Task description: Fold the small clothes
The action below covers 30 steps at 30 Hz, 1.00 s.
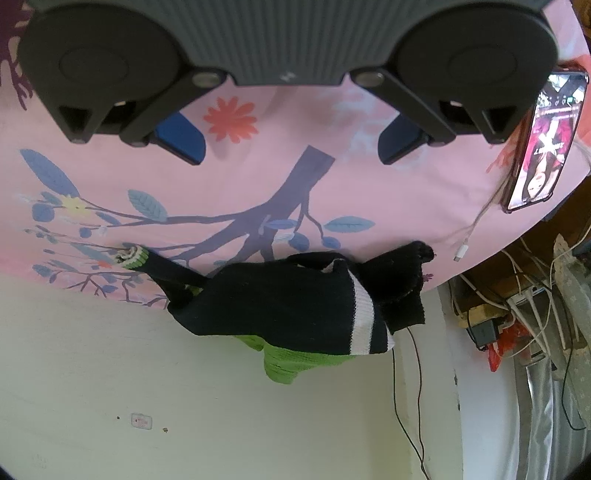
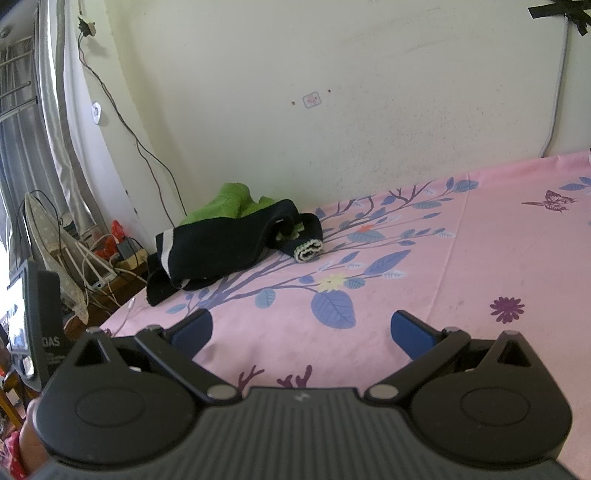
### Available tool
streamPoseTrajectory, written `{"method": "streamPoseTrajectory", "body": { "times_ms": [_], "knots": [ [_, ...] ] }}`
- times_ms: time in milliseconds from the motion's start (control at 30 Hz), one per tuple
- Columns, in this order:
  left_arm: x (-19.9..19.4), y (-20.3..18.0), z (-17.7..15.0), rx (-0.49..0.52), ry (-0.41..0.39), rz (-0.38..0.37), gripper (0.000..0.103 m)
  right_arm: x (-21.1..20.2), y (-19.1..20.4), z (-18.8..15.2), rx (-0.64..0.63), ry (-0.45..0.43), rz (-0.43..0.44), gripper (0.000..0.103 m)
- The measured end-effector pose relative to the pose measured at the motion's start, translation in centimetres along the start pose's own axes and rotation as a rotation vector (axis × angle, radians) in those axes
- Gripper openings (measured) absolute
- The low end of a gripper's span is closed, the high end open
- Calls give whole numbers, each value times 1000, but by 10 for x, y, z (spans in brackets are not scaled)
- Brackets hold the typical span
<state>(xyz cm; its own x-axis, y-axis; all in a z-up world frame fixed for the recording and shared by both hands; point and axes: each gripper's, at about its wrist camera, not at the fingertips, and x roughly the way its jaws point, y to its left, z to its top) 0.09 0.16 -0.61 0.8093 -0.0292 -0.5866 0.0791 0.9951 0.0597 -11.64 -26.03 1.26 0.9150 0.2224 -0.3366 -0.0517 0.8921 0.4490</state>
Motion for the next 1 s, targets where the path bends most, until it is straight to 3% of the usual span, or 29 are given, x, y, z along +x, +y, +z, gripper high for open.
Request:
{"method": "streamPoseTrajectory", "body": {
  "times_ms": [333,433,567,700,767,900,1000],
  "knots": [
    [-5,-3,0,7,-27,-22,103,-4,-1,1,-3,-19,11,97],
    [-5,-5,2,32,-38,-63,103,-8,-5,1,21,-56,-4,97],
    [-9,-2,3,36,-63,-128,103,-23,-5,4,-36,-182,-152,97],
    [-19,10,9,-4,-146,-133,103,-31,13,6,-309,-319,-333,97],
    [-19,19,12,-40,-163,-162,103,-28,14,5,-395,-338,-366,97],
    [-5,33,14,-16,-20,-241,103,-19,9,6,-413,-283,-354,97],
    [-5,53,12,-44,-4,-259,103,-7,8,10,-418,-176,-324,97]
  ]
}}
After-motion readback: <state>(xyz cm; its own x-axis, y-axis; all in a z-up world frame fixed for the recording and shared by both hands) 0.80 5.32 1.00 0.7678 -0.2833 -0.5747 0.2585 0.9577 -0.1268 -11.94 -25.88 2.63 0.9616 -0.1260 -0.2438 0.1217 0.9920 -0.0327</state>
